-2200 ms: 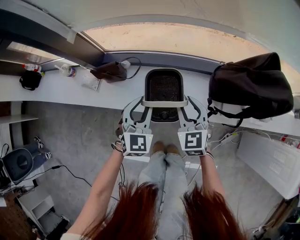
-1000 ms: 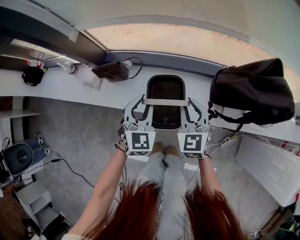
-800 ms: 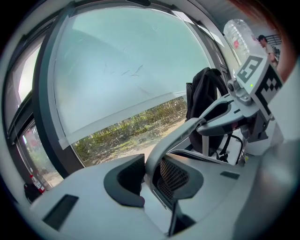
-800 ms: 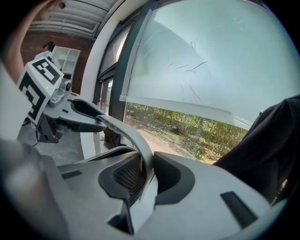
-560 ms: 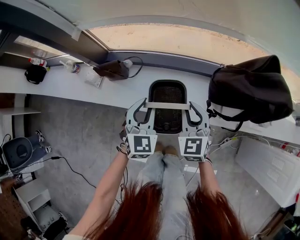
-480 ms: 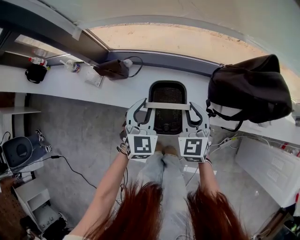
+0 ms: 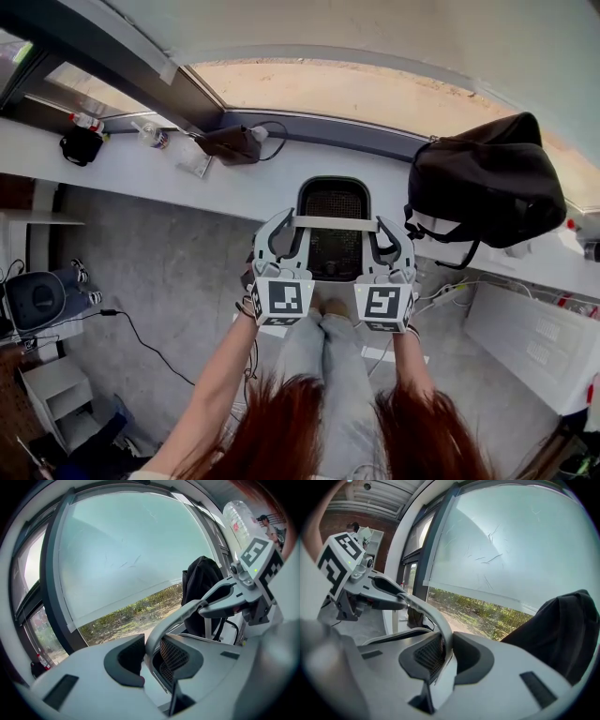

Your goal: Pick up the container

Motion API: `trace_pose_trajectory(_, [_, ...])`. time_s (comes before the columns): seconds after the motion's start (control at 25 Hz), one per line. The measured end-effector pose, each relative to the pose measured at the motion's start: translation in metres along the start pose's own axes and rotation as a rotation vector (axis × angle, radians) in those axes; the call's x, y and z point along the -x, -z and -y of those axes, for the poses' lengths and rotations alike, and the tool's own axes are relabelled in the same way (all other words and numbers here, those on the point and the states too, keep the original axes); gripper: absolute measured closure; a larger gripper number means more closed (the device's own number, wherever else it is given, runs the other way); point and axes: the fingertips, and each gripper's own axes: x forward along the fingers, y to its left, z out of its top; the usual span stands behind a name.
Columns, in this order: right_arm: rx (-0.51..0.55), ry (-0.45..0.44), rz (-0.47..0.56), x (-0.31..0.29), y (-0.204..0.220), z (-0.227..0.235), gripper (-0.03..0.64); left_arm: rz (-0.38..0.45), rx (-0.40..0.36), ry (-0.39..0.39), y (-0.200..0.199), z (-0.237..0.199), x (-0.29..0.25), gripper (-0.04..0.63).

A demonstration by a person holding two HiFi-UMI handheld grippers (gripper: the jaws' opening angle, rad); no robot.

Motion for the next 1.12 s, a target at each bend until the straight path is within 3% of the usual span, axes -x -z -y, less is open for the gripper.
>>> trace_pose_trajectory(0.44, [0.024, -0.036, 0.025, 0.034, -0.033, 0.007, 0.538, -0.012, 0.047, -0.023, -0.035, -0.005, 0.032, 0.483])
trace_pose_trajectory(1.12, [0.126, -0.02, 0.086, 0.088, -0.1, 0.007, 0.545, 0.012, 0.083, -0.095, -0.091, -0.027, 0.096, 0.483])
